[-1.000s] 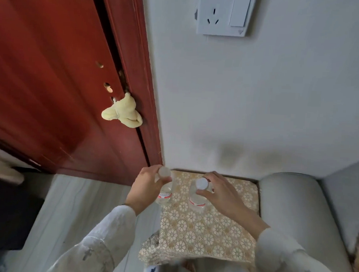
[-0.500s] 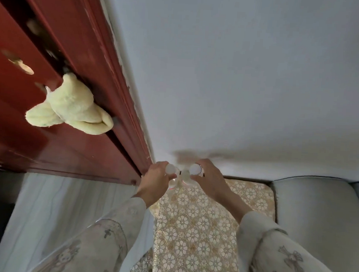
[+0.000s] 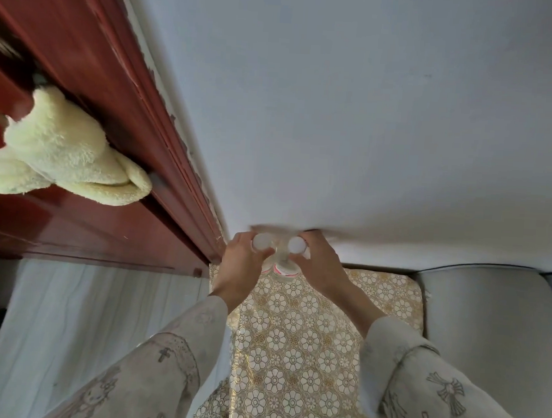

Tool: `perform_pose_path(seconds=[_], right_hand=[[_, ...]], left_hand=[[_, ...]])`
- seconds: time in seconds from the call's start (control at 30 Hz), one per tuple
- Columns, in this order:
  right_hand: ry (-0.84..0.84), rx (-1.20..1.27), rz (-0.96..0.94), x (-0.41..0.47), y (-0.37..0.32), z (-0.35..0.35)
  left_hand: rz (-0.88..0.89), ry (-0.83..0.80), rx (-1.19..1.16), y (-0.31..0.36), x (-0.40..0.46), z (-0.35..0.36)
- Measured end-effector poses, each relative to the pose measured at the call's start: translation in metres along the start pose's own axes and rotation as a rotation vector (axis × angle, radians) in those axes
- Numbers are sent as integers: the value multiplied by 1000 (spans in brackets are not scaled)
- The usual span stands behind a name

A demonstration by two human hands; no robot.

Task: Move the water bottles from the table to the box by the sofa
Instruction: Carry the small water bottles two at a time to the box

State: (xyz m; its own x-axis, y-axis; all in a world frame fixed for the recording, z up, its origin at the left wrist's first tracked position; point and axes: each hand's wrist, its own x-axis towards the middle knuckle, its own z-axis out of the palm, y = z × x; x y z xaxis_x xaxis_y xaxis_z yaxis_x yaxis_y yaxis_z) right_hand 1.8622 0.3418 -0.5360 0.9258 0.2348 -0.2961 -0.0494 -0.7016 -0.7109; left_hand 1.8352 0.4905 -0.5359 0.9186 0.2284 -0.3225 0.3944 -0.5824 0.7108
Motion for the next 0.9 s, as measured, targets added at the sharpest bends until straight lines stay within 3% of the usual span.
perform_pose_path(seconds=[0.33,0.57,0.77,0.9], right_hand=[[-73,229,249,-35,-10,-5],[-165,190,230,-111,-43,-26],[-309,125,18,-171,-86,-44],[-379,131,-149,-216,-113,-38]], left_hand=[[-145,-167,-32,-16,-14,-15],[-242,-146,-26,-2,-104,-48],[-267,40,-198,24,-209,-78],[-362,319,-450,11,-292,-92]])
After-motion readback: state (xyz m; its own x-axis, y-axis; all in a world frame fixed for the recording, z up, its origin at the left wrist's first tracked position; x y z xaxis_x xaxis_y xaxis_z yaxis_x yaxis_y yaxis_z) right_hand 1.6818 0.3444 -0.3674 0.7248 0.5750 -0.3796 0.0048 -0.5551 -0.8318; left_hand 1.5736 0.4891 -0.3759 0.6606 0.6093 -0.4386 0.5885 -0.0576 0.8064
